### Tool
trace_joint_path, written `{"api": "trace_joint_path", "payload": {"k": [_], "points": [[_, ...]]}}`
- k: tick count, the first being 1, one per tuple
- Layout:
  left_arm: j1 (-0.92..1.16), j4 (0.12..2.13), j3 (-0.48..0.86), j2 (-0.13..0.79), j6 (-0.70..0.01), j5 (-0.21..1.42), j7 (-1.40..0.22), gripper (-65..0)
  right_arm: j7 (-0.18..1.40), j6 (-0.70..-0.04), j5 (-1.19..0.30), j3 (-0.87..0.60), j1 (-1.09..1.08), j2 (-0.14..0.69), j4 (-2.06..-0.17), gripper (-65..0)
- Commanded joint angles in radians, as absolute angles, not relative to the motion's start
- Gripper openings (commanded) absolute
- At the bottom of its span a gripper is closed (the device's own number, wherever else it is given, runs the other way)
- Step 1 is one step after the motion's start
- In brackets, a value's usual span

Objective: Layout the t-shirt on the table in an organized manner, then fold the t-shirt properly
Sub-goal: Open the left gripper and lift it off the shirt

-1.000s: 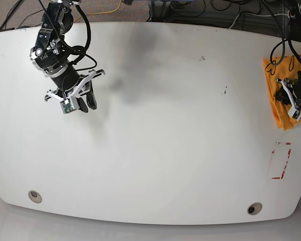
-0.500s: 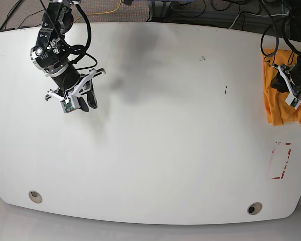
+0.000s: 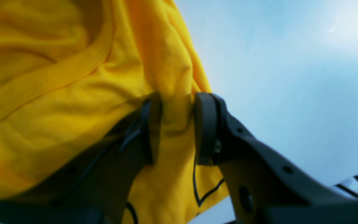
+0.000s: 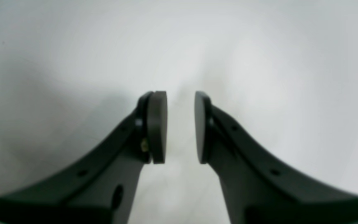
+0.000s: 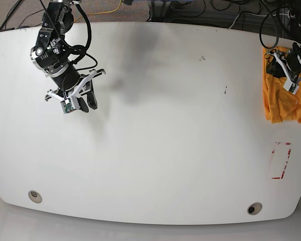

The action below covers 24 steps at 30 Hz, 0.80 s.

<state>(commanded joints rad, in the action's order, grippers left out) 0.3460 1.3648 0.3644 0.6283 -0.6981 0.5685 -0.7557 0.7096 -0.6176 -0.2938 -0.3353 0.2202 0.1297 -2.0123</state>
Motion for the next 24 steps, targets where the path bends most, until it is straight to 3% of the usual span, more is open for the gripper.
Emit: {"api": "trace_joint_path", "payload": {"k": [8, 15, 21, 24], "points": [[0.340, 1.362, 0.412, 0.628, -0.698, 0.573, -0.759, -47.9, 0.710, -0.618, -0.294, -0.335, 0.222, 0.130, -2.012, -50.3], [0.335, 1.538, 0.412, 0.622, -0.698, 0.576, -0.762, -47.9, 0.710, -0.618, -0.294, -0.332, 0.216, 0.130, -2.014, -49.9], [0.251, 1.693, 0.410, 0.509, -0.698, 0.529, -0.762, -47.9, 0.700, -0.611, -0.280, -0.255, 0.189, 0.150, -1.980, -49.8], [0.219, 1.773, 0.407, 0.415, -0.698, 0.432, -0.756, -47.9, 0.636, -0.610, -0.197, -0.229, 0.193, 0.156, -1.969, -49.8]]}}
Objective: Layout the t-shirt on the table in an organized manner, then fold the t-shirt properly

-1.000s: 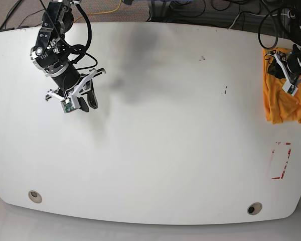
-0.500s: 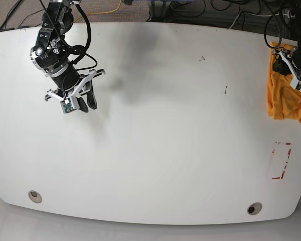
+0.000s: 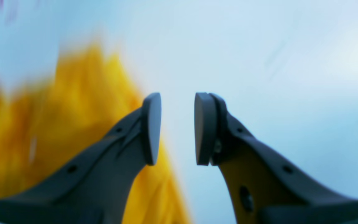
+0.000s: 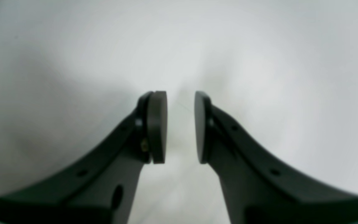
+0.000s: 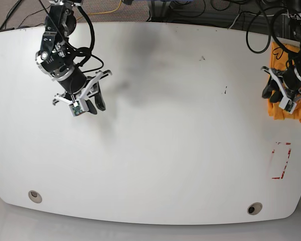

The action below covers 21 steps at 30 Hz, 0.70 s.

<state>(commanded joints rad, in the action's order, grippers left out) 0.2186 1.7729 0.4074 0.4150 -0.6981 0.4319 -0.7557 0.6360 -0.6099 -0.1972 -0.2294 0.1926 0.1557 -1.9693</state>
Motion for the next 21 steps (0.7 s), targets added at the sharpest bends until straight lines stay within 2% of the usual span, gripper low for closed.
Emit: {"api": "trace_joint_path", "payload": {"k": [5, 8, 12, 15, 21], "points": [[0.151, 1.833, 0.406, 0.263, -0.698, 0.263, -0.737, -47.9, 0.430, -0.611, -0.038, -0.213, 0.243, 0.125, -1.920, -49.9], [0.147, 1.831, 0.406, 0.197, -0.698, 0.173, -0.636, -47.9, 0.328, -0.611, 0.025, -0.214, 0.269, 0.101, -1.880, -50.1], [0.197, 1.816, 0.403, 0.088, -0.698, 0.068, -0.403, -47.9, 0.173, -0.610, 0.071, -0.220, 0.335, 0.093, -1.828, -50.4], [0.242, 1.802, 0.369, 0.054, -0.698, 0.045, -0.291, -47.9, 0.101, -0.610, 0.070, -0.257, 0.400, 0.085, -1.822, -50.4], [0.378, 1.828, 0.341, 0.054, -0.698, 0.051, -0.222, -47.9, 0.021, -0.616, 0.070, -0.312, 0.518, 0.038, -1.853, -50.4]]}}
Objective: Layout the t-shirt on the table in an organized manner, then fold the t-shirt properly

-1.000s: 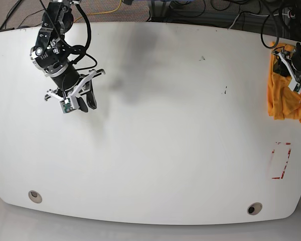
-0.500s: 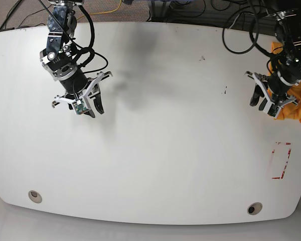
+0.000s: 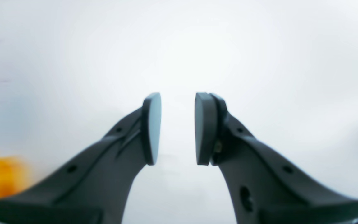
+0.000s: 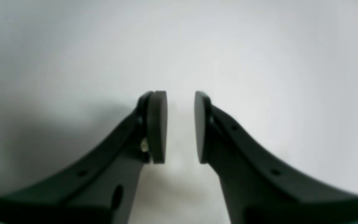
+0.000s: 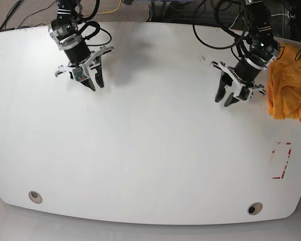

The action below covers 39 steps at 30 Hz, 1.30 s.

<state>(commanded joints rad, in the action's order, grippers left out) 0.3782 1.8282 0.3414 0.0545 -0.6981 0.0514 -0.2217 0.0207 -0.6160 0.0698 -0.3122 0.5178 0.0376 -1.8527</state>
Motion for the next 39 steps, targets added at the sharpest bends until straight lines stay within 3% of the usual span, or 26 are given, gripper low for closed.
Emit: {"api": "trace_joint_path", "payload": {"k": [15, 25, 31, 39], "points": [[0.858, 1.928, 0.329, 0.038, -0.698, 0.056, -0.222, -47.9, 0.019, -0.618, -0.131, -0.321, 0.923, 0.071, -1.942, -50.4], [1.173, 1.917, 0.387, 0.042, -0.697, 0.177, -0.226, -47.9, 0.019, -0.618, -0.170, -0.288, 1.230, 0.068, -1.919, -50.6], [1.205, 1.719, 0.377, 0.045, -0.697, 0.180, -0.223, -47.8, 0.018, -0.618, -0.168, -0.234, 1.270, 0.102, -1.764, -50.6], [0.984, 1.319, 0.249, 0.136, -0.696, 0.142, -0.219, -47.8, 0.018, -0.618, -0.166, -0.163, 1.082, 0.131, -1.437, -50.6]]}}
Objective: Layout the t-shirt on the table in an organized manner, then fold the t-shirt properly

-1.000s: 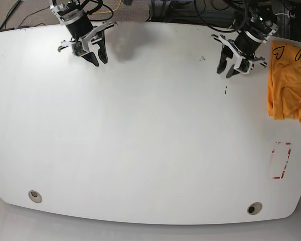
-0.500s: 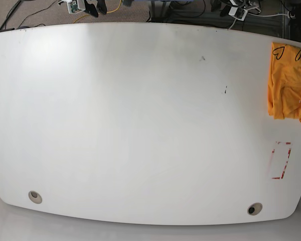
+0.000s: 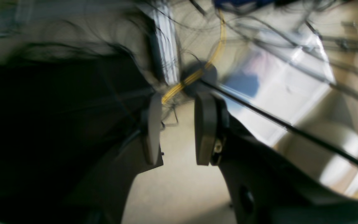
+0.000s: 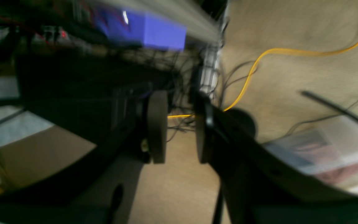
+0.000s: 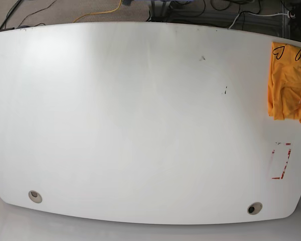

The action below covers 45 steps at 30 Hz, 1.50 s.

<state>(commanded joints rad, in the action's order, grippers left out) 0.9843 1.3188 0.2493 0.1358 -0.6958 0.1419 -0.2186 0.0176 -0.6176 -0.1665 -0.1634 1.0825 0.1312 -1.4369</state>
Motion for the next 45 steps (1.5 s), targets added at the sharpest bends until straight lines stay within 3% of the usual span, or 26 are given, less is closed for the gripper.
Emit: {"api": "trace_joint_path", "payload": {"k": [7, 18, 26, 32, 45], "points": [[0.792, 1.032, 0.206, 0.137, -0.677, 0.136, -0.147, -47.8, -0.045, -0.618, -0.117, -0.163, 0.877, 0.133, -1.113, -50.6], [0.484, 0.568, 0.019, 0.142, -0.446, 0.136, -0.045, -47.6, -0.136, -0.611, -0.024, -0.170, 0.622, 0.134, -0.700, -50.6], [0.280, 0.288, -0.088, 0.134, -0.216, 0.137, -0.007, -47.5, -0.133, -0.608, -0.018, -0.170, 0.473, 0.137, -0.544, -50.6], [0.211, 0.237, -0.107, 0.119, -0.097, 0.136, -0.010, -47.4, -0.131, -0.501, -0.016, -0.165, 0.381, 0.136, -0.432, -49.9], [0.119, 0.137, -0.107, 0.117, -0.038, 0.136, -0.010, -47.4, -0.131, -0.483, -0.016, -0.163, 0.298, 0.111, -0.335, -49.8]]}}
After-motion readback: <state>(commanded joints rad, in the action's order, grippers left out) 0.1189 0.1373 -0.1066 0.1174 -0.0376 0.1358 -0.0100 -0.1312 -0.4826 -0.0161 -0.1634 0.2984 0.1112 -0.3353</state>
